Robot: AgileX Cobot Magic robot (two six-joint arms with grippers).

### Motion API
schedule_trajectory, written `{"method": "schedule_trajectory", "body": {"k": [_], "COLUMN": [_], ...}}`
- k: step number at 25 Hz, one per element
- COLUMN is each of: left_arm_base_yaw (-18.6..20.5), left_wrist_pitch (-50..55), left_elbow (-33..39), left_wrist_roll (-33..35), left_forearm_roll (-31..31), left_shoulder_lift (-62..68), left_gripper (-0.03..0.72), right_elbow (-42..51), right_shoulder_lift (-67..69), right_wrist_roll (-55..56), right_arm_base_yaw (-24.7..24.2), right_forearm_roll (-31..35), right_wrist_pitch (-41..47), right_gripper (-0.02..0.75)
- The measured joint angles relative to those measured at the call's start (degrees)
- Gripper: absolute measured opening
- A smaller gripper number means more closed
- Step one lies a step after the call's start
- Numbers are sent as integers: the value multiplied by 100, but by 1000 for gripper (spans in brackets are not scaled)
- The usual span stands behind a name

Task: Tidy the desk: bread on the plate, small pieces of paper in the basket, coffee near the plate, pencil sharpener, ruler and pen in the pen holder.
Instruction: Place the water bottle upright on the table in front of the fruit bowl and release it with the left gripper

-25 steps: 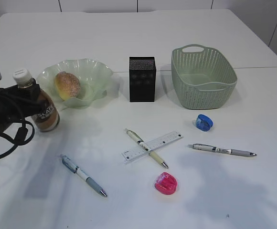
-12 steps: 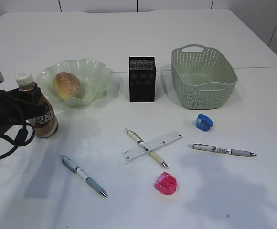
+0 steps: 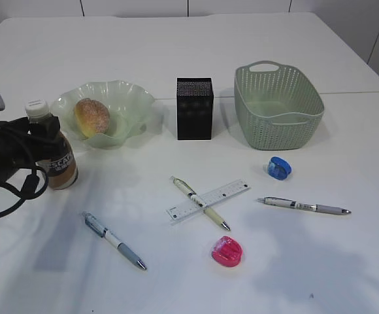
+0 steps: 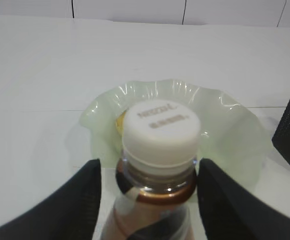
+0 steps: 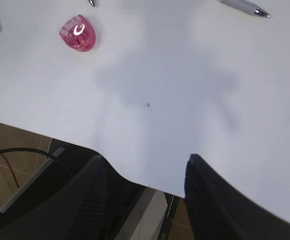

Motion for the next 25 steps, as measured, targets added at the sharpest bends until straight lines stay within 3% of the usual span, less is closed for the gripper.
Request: {"method": "schedule_trajectory", "body": {"k": [13, 25], "left_arm_base_yaw": [0, 0], "left_wrist_pitch": [-295, -54], "left_elbow": [0, -64], "left_wrist_roll": [0, 0], "left_forearm_roll": [0, 216], "left_shoulder_lift": [0, -255], "left_gripper": [570, 587], "right_elbow": [0, 0], "right_shoulder_lift": [0, 0], "right_wrist_roll": [-12, -12], "right_arm_base_yaw": [0, 0], "right_forearm_roll": [12, 36], "right_wrist_pitch": [0, 0], "right_gripper": [407, 407]}}
